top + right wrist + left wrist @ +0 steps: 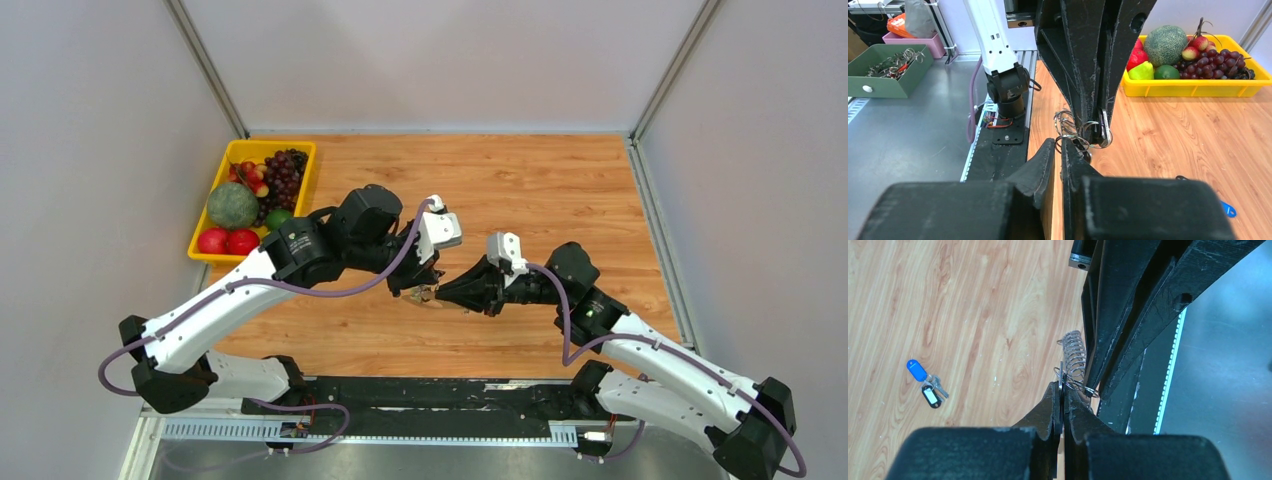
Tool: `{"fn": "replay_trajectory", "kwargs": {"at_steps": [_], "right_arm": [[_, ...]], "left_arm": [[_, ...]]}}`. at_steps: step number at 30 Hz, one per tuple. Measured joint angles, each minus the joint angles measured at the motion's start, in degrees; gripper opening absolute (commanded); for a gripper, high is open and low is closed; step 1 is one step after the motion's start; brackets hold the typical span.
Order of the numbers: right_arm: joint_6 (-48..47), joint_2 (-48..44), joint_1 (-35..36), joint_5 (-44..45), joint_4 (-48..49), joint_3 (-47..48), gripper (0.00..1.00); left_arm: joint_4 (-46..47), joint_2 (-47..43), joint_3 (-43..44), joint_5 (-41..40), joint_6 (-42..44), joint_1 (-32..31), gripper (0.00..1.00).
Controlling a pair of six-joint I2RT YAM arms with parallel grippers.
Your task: Remove the keys from the keyring
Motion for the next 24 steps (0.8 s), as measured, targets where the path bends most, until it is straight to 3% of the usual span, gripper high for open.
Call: {"fn": "replay_trajectory", "kwargs": {"at_steps": [5, 24], "right_arm": [[-0.22, -0.09, 0.04, 0.22, 0.46, 0.00, 0.00], [6.40, 4.15, -0.68, -0.17, 2.05, 1.01, 0.00]], "left_arm": [[0.33, -0.33, -0.02, 0.24, -0.39, 0.00, 0.00], [-0.13, -2.62, -2.47, -3.78, 3.45, 0.00, 0.00]]}}
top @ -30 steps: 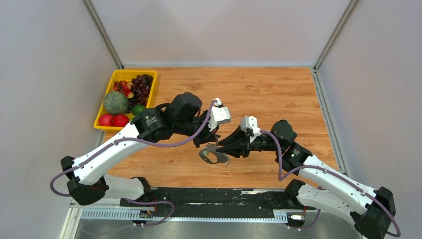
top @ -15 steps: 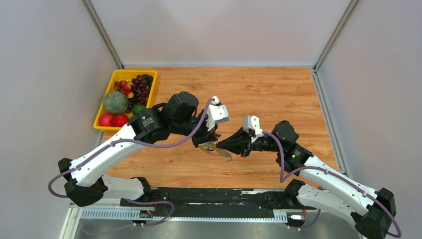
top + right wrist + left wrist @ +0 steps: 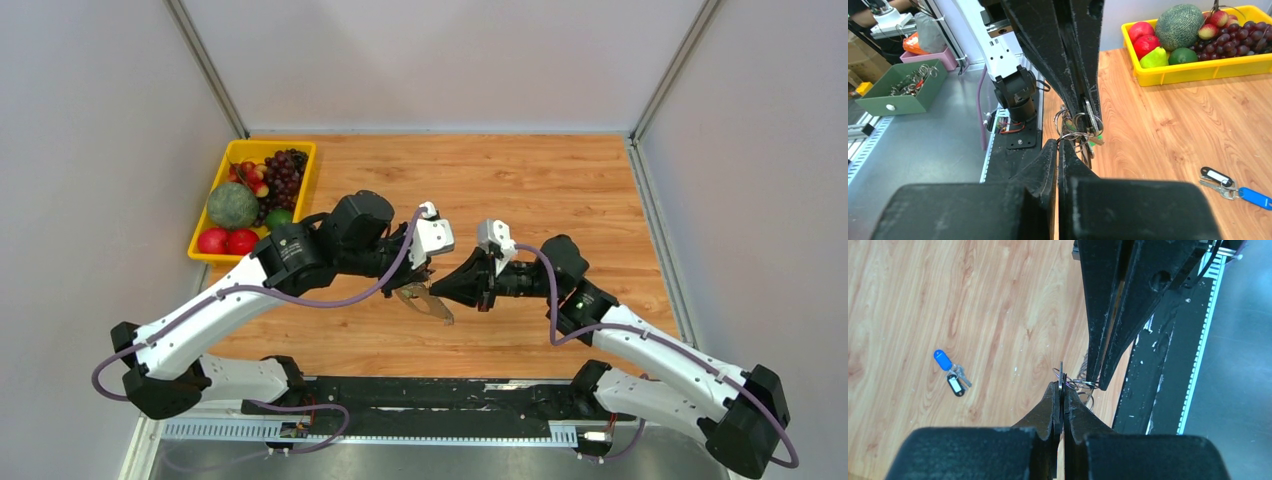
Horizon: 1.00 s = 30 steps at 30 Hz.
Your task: Remove the keys from the keyring
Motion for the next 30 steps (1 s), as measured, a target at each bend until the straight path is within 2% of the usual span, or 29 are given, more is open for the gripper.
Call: {"fn": "replay_trajectory", "kwargs": {"at_steps": [14, 22, 30], "right_arm": [[10.19, 4.83, -3.06, -4.70, 0.37, 3.08, 0.00], [12.37, 5.16, -3.37, -7.43, -2.34, 3.04, 0.00], [9.62, 1.49, -3.37, -7.19, -3.10, 1.09, 0.32]], "left_arm": [[0.26, -3.91, -1.46, -1.99, 5.81, -0.07, 0.00], [4.37, -5.64, -1.46, -2.89, 7.41, 0.02, 0.00], [4.72, -5.66, -1.46, -2.60, 7.50, 0.02, 0.00]]}}
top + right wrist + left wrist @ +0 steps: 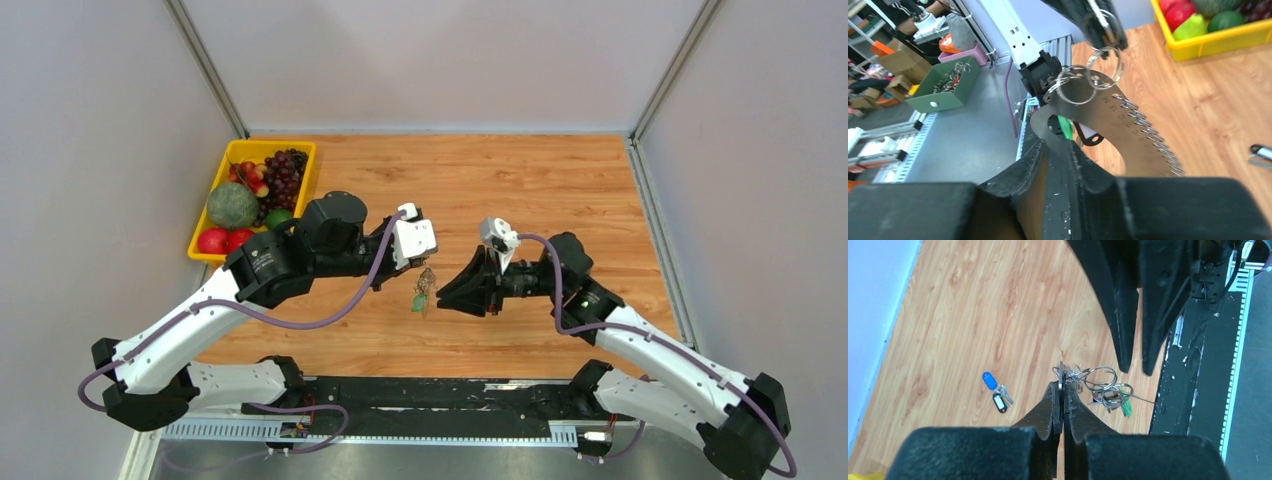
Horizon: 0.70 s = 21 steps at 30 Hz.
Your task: Remove the keys from the keyring
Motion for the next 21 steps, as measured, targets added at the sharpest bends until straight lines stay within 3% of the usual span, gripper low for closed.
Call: {"fn": "replay_trajectory", "kwargs": {"at_steps": [3, 10, 21], "right_arm": [[-2.95, -4.81, -0.07, 0.68, -0.44, -1.51, 0.41], [-10.21, -13.09, -0.07, 5.18, -0.37, -3.65, 0.43], [-13.35, -10.64, -0.09, 13.35, -0.66, -2.71, 0.41]], "left_arm": [[0.02, 0.00, 0.00, 0.46, 0.00, 0.00, 0.00], [0.04, 0.00, 0.00, 1.36, -0.11, 0.02, 0.00], [1.55, -0.15, 0.00, 4.68, -0.11, 0.00, 0.00]]}}
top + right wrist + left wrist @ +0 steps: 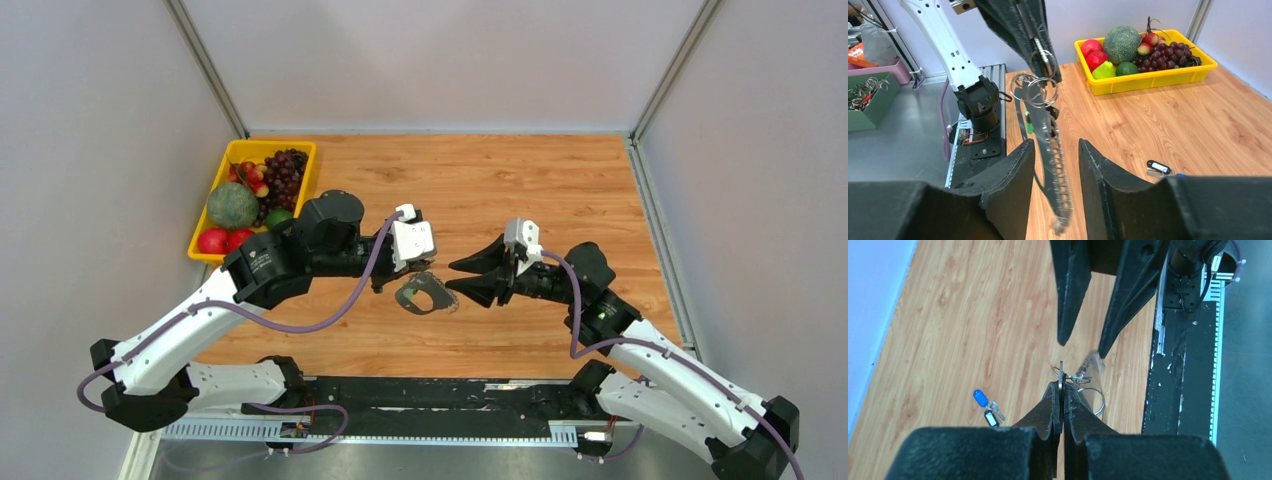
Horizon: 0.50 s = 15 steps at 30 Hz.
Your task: Remove the keys from the keyring
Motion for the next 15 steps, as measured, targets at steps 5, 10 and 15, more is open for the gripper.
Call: {"fn": "replay_trajectory", "kwargs": {"at_steps": [5, 10, 15], "right_arm": [[1.60, 2.69, -0.02, -0.20, 0.00, 2.16, 0.41], [2.32, 3.19, -0.02, -0.52, 0.28, 3.10, 0.41], [2.78, 3.41, -0.02, -1.66, 0.63, 3.74, 0.39]], "left_arm": [[0.72, -0.66, -0.02, 0.92, -0.02, 0.00, 0.00], [1.11, -0.70, -0.04, 1.60, -0.04, 0.00, 0.00], [1.49, -0.70, -0.07, 1.77, -0.04, -0.02, 0.00]]}}
